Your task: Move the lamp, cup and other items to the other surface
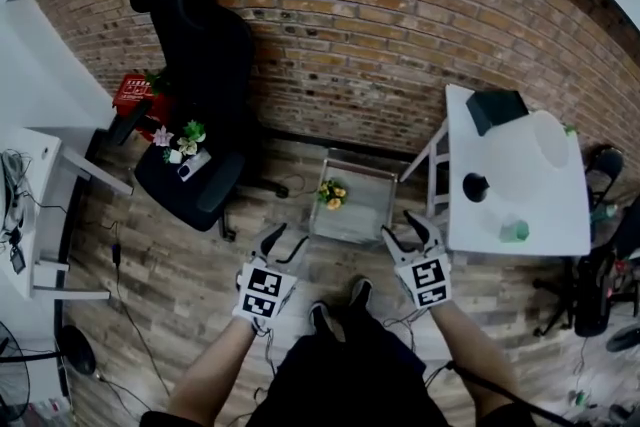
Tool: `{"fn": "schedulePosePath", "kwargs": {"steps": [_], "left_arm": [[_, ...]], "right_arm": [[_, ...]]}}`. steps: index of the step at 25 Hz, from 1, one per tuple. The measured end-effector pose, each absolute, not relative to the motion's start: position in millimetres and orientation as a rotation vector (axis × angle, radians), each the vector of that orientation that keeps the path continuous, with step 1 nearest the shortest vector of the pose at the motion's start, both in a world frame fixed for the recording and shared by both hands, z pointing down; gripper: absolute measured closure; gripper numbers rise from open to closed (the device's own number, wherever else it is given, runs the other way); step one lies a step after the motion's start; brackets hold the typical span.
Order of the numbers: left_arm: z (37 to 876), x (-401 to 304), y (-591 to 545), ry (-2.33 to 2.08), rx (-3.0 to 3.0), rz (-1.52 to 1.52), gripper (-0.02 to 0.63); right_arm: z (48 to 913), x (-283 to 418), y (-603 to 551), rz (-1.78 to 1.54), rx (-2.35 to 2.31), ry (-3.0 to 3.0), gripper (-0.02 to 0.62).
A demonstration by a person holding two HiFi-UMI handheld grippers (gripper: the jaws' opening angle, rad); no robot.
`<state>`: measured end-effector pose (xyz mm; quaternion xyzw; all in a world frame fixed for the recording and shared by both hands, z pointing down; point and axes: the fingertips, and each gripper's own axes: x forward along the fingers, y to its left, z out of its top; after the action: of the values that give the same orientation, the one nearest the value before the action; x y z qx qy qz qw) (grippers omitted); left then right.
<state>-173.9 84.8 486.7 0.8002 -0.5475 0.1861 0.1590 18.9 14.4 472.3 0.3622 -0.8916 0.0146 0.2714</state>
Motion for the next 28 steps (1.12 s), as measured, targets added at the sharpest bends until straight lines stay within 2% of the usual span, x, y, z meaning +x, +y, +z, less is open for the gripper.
{"fn": "schedulePosePath", "kwargs": {"steps": [12, 28], "left_arm": [[547.1, -204.8, 18.0, -1.622, 2.115, 0.634, 0.396], [644.5, -204.4, -76.5, -1.581, 1.964, 0.698, 0.391]], "right_arm": [[587.4, -35.4, -70.1, 0.087, 0.832, -2.419, 0.37], [752.1, -47.6, -173.8, 0.27, 0.695, -2.308, 0.359]]}}
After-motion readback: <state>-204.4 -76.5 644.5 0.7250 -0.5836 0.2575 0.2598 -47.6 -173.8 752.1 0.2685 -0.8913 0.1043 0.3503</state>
